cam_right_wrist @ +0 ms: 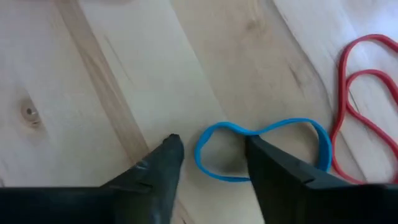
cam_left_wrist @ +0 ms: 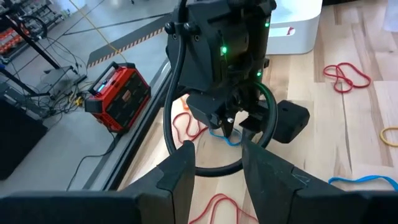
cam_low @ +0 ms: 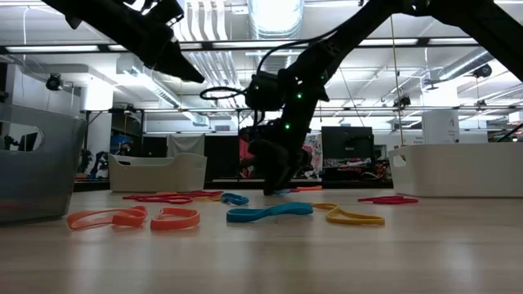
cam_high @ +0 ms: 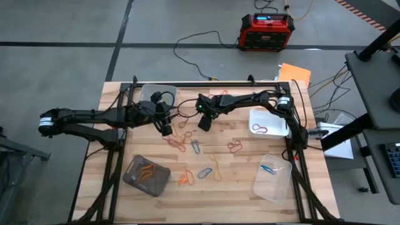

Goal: Sort rubber bands into baskets
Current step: Put the blue rubber band into the transparent bin

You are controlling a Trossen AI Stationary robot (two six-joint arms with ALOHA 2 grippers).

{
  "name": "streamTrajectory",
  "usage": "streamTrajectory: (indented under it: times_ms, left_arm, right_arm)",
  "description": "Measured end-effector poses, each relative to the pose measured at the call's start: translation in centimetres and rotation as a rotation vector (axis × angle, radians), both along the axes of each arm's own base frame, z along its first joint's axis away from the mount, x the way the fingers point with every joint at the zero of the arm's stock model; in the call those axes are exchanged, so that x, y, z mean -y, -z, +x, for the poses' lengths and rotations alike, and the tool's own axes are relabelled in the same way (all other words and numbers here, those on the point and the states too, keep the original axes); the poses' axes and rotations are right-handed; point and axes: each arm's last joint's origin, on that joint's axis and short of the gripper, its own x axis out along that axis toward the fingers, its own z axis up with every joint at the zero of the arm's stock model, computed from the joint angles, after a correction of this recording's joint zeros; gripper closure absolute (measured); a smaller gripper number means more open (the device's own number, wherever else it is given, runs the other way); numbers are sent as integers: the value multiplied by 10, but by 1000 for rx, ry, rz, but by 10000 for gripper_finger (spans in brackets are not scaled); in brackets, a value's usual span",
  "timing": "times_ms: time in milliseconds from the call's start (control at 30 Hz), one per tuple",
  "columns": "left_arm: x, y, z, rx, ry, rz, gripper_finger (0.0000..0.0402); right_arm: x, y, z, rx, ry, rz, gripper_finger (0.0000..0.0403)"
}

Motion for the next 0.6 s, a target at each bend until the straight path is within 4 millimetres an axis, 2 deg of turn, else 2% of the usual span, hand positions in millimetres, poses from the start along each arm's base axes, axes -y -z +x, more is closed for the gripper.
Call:
streamTrajectory:
  times_ms: [200, 233, 367, 467, 600]
  left_arm:
    - [0, -2, 1, 17, 6, 13, 283]
    - [0, -2, 1, 16, 7, 16, 283]
    - [0, -2, 1, 14, 8, 18, 283]
    - [0, -1, 1, 12, 8, 18, 283]
    - [0, 0, 3, 6, 11, 23, 283]
  right_arm:
    - [0, 2, -1, -18, -22, -13, 372]
    - [0, 0, -1, -14, -27, -15, 381]
    - [-2, -21, -2, 25, -41, -32, 392]
    - [-10, -39, -6, 31, -63, -13, 394]
    - [-29, -77, -14, 71, -116, -23, 394]
